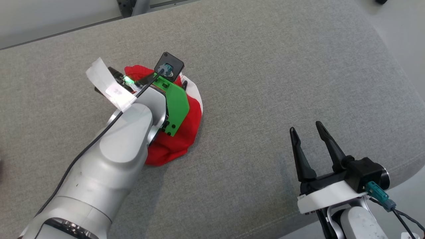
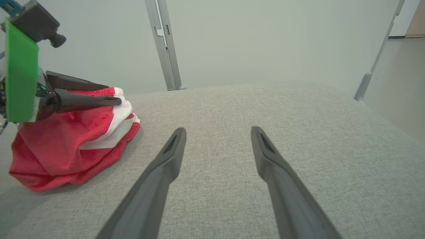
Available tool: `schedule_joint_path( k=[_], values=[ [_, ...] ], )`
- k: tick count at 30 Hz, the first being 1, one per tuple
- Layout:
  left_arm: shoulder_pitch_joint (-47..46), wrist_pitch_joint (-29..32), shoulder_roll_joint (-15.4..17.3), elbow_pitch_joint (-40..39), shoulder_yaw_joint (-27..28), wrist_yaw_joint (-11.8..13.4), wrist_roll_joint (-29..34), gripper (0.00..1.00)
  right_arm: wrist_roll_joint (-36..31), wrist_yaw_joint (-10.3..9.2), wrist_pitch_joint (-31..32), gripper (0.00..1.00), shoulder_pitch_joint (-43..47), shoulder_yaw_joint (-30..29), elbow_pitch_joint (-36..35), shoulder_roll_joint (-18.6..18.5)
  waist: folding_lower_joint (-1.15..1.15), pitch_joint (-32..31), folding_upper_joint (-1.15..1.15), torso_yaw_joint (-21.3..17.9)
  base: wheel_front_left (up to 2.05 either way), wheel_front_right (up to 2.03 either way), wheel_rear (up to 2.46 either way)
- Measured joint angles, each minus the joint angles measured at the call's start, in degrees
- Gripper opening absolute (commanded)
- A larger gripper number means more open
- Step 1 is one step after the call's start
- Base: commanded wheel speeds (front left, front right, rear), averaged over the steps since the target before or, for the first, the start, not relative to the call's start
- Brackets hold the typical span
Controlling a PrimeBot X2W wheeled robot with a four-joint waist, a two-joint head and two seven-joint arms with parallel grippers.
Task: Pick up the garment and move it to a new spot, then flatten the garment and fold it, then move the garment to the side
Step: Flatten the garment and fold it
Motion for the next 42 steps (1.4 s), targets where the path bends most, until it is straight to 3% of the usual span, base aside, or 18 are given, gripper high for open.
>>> schedule_joint_path(
  k=[2, 3, 4, 5, 20, 28, 37, 42],
  values=[
    [-0.1, 1.1, 0.1, 1.4, -0.8, 0.0, 0.2, 0.99, 0.2, 0.0, 0.0, 1.0, 0.0, 0.2, 0.0, 0.0, 0.0, -0.2, 0.0, -0.1, 0.0, 0.0, 0.0],
    [0.0, 2.0, 0.1, 2.1, -1.3, -0.4, 0.2, 0.58, 0.4, 0.0, 0.0, 1.0, 0.0, 0.2, 0.0, 0.0, 0.0, -0.3, 0.0, -0.1, 0.0, 0.0, 0.0],
    [0.0, 2.7, 0.1, 2.6, -1.7, -0.6, 0.0, 0.37, 0.5, 0.0, 0.0, 1.0, 0.0, 0.2, 0.0, 0.0, 0.0, -0.4, 0.0, -0.1, 0.0, 0.0, 0.0],
    [0.0, 2.8, 0.1, 2.9, -2.0, -0.9, -0.2, 0.02, 0.5, 0.0, 0.0, 1.0, 0.0, 0.2, 0.0, 0.0, 0.0, -0.5, 0.0, -0.1, 0.0, 0.0, 0.0],
    [0.5, -0.6, 0.3, -0.6, -1.9, -1.7, -6.9, 0.0, -0.8, 0.0, 0.0, 1.0, -1.2, -0.1, 0.6, 0.0, 0.0, -2.0, 0.0, 1.6, 0.0, 0.0, 0.0],
    [1.9, -6.7, -0.7, -5.8, 0.0, -1.8, -11.3, 0.0, -1.2, 0.0, 0.0, 1.0, 0.2, -0.7, 1.4, 0.0, 0.0, -5.5, 0.0, 2.2, 0.0, 0.0, 0.0],
    [-2.8, -11.4, -1.9, -11.6, 5.3, -1.7, -18.1, 0.0, -2.2, 0.0, 0.0, 1.0, -1.4, 3.8, 4.0, 0.0, 0.0, -10.1, 0.0, 2.6, 0.0, 0.0, 0.0],
    [-6.9, -12.4, -2.0, -13.9, 9.3, -1.5, -23.3, 0.0, -2.3, 0.0, 0.0, 1.0, -4.5, 3.4, 4.7, 0.0, 0.0, -11.8, 0.0, 2.0, 0.0, 0.0, 0.0]
  ],
)
